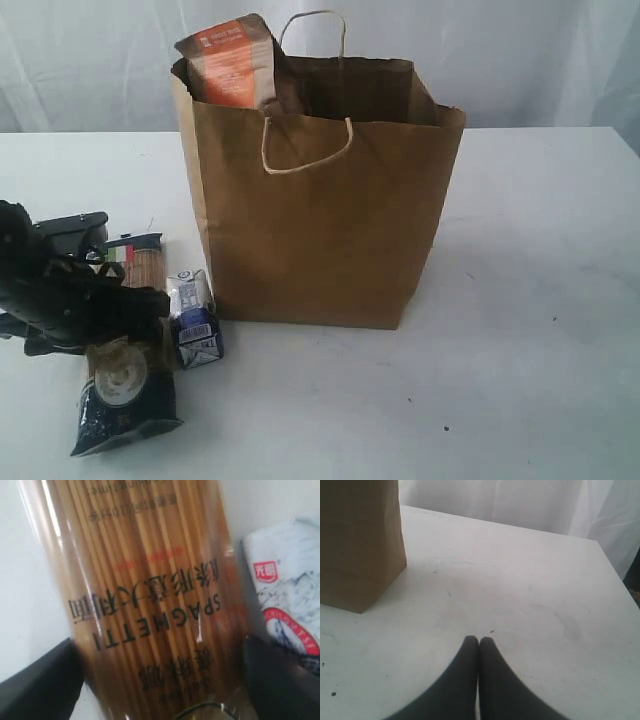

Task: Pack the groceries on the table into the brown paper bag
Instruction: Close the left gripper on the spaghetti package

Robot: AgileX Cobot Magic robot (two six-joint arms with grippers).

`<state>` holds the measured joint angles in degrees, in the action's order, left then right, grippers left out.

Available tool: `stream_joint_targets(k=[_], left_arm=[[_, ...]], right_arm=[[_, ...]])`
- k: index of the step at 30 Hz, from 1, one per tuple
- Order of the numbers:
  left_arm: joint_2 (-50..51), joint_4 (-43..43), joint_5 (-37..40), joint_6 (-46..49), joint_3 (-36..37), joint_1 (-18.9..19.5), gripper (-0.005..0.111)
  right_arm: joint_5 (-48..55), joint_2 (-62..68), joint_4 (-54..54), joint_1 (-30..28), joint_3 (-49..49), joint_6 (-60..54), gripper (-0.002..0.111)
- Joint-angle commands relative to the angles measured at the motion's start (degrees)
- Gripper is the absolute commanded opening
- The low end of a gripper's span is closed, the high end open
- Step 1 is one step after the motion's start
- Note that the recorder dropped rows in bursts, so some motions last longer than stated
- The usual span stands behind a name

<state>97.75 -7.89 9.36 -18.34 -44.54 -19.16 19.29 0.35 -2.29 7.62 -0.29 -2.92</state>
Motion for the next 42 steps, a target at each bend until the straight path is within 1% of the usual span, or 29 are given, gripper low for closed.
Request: stream_joint_targets(k=[1, 4, 8, 11, 14, 19, 24, 26, 32, 42], left_arm=[[2.1, 4.2, 13.5, -1.2, 5.6, 1.0, 0.081], [0.6, 7.9, 15.0, -1.4, 8.0, 3.2, 0.080], [-3.9, 8.4, 16.0, -1.4, 9.1, 7.3, 0.080], [-7.7, 8.4, 15.1, -1.3, 9.1, 8.8, 0.080], [-10.7, 8.4, 14.6, -0.5, 9.1, 8.8, 0.080], [-12.1, 8.5, 14.6, 5.7, 7.3, 8.7, 0.080], [-12.1, 8.6, 13.6, 6.6, 3.8, 8.7, 0.092], [-12.0, 8.6, 12.7, 6.6, 3.3, 8.7, 0.095], [-8.8, 8.6, 10.2, 6.6, 3.0, 8.5, 0.095], [-4.7, 7.9, 5.0, 6.3, 3.0, 4.7, 0.094]], right_arm=[[-0.1, -0.3, -0.1, -0.2, 0.3, 0.2, 0.000], [-0.1, -0.3, -0.1, -0.2, 0.3, 0.2, 0.000], [-0.1, -0.3, -0.1, -0.2, 0.3, 0.2, 0.000], [-0.1, -0.3, -0.1, -0.2, 0.3, 0.2, 0.000], [-0.1, -0.3, -0.1, -0.2, 0.3, 0.2, 0.000], [-0.1, -0.3, -0.1, -0.2, 0.3, 0.2, 0.000], [-0.1, -0.3, -0.1, -0.2, 0.3, 0.2, 0.000], [-0.1, -0.3, -0.1, -0.2, 0.3, 0.2, 0.000], [-0.1, -0.3, -0.1, -0.2, 0.3, 0.2, 0.000], [-0.1, -0.3, -0.1, -0.2, 0.3, 0.2, 0.000]])
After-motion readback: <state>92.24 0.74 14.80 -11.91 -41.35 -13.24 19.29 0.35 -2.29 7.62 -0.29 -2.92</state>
